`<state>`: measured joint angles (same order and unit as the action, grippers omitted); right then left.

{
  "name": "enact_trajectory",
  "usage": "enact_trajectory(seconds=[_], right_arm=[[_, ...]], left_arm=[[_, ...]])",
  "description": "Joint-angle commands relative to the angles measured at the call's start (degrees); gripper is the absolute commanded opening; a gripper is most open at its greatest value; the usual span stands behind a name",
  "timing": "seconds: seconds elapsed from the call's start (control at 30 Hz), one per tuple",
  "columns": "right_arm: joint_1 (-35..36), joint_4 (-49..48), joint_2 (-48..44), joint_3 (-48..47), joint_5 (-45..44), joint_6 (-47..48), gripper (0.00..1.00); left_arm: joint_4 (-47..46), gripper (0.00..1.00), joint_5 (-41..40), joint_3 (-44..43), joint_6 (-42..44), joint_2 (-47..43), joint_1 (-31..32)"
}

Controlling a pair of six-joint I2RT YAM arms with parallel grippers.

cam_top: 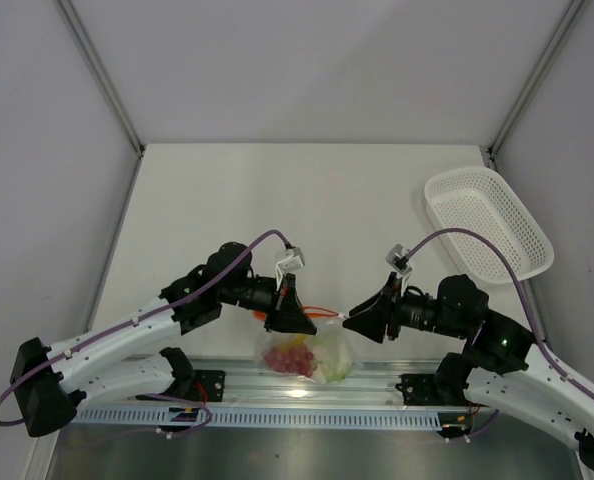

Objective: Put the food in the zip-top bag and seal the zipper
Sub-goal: Zip the zipper food storage bag at the center of the board.

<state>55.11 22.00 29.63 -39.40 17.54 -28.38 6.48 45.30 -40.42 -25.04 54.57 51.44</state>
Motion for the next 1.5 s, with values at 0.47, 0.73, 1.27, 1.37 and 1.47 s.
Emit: enact_trajectory(seconds=[0.47, 0.73, 1.27, 1.37, 1.47], right_arm=[[0.3, -21.3, -0.9, 10.2, 4.0, 3.4, 0.00], [0.3, -24.4, -3.0, 11.3, 5.7, 0.7, 0.00], [2.0, -24.2, 1.2, 8.4, 0.9, -8.4, 0.00], [2.0, -22.9, 1.8, 7.0, -0.2, -10.0, 0.00], [2.0, -22.3, 1.9, 6.3, -1.1, -10.9, 0.00]], left_arm=[[-5.6, 0.00, 7.0, -0.2, -2.4, 1.2, -1.2], [1.7, 0.49, 1.5, -2.2, 3.1, -0.9, -1.3], [-9.2, 0.47, -6.7, -8.8, 6.7, -0.4, 3.7], [-6.9, 0.53, -12.2, -10.0, 10.8, -0.1, 8.1], [-6.9, 0.56, -15.8, -9.5, 12.8, -0.1, 10.4]])
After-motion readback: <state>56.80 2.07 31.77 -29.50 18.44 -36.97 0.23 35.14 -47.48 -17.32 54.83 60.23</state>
